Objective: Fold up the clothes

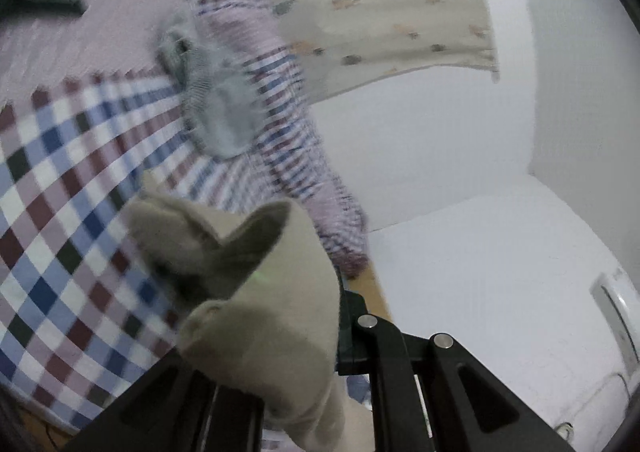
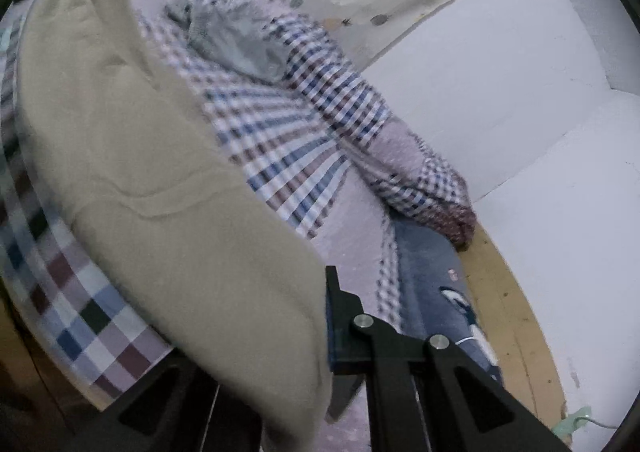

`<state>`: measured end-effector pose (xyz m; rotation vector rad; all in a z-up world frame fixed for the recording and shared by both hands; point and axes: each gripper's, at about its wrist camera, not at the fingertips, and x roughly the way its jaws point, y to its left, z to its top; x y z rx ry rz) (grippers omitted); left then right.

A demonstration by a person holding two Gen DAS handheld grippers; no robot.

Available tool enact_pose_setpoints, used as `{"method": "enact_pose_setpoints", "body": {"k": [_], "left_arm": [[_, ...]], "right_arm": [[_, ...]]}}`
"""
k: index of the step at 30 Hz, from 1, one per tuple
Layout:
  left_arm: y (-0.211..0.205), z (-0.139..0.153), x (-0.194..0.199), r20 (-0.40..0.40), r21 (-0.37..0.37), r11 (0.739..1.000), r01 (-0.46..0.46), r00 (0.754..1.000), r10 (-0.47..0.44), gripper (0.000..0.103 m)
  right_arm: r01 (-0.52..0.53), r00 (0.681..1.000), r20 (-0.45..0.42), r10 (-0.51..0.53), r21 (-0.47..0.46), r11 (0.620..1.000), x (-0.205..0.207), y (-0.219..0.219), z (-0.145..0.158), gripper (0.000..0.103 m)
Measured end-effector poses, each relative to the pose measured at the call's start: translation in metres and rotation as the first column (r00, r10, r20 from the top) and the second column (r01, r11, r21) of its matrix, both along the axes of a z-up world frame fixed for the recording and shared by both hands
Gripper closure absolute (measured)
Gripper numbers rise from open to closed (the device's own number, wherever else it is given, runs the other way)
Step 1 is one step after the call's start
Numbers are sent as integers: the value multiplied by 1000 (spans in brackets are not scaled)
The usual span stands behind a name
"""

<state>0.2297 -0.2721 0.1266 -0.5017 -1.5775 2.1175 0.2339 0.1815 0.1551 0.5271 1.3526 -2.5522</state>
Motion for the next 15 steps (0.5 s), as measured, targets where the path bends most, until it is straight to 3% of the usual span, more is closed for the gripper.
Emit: {"method": "enact_pose_setpoints", "body": {"k": [7,11,15], "left_arm": [[-16,70,40,-123,55,998,16,992,-9,95],[-20,75,31,-90,9,1000,4,996,-3,95],[-22,43,0,38,-15,1000,-3,999,4,95]], "right_arm": [[-5,998,-59,-1,-93,996,44,6,101,98],[-9,997,-71,0,-122,992,50,3,132,98],[-6,1000,-15,4,-127,992,23,-2,119,98]]}}
